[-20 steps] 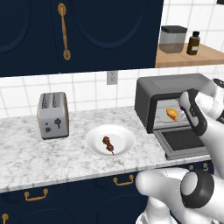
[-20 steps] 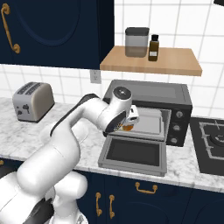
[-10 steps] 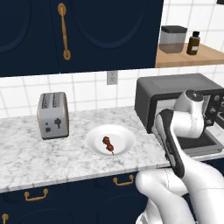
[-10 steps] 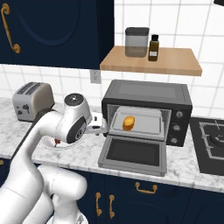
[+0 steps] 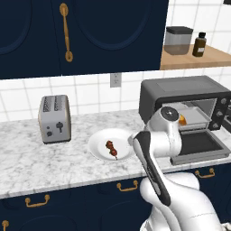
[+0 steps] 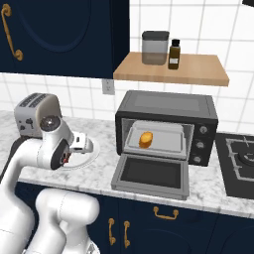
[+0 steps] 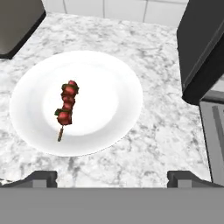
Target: Pick up the kebab skewer and baguette bread, and place them inside the toaster oven. Close the toaster oven door and start by setting the timer.
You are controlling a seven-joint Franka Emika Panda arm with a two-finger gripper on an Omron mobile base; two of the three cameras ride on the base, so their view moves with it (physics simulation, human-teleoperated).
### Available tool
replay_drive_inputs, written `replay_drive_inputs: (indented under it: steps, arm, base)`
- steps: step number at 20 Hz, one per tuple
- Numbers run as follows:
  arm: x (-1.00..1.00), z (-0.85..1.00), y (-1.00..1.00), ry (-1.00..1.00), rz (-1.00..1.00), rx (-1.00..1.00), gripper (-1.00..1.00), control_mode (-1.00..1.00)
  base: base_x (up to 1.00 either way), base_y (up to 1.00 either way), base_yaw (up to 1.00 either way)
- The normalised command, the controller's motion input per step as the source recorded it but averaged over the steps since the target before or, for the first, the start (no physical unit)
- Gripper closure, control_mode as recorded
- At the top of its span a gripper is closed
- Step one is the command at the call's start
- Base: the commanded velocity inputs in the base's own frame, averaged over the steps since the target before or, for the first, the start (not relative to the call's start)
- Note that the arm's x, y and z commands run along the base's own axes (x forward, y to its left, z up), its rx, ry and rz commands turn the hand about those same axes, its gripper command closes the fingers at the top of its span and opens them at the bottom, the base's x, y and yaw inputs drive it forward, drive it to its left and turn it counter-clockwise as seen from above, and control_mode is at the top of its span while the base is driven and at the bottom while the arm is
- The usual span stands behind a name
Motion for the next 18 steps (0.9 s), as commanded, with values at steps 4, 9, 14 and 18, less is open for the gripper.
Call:
replay_drive_inputs:
  steps: [4,9,14,18]
  arm:
    - [0.39,-0.01,0.96,0.10,0.00,0.08,-1.00,-1.00]
    - [0.30,-0.19,0.65,0.08,0.01,0.01,-1.00,-1.00]
    - [0.09,-0.22,0.01,0.11,0.03,0.00,-1.00,-1.00]
    - [0.16,-0.26,0.01,0.11,0.03,0.00,-1.00,-1.00]
  base:
    - [0.00,0.00,0.00]
    - [0.00,0.00,0.00]
    - [0.00,0.00,0.00]
    - [0.00,0.00,0.00]
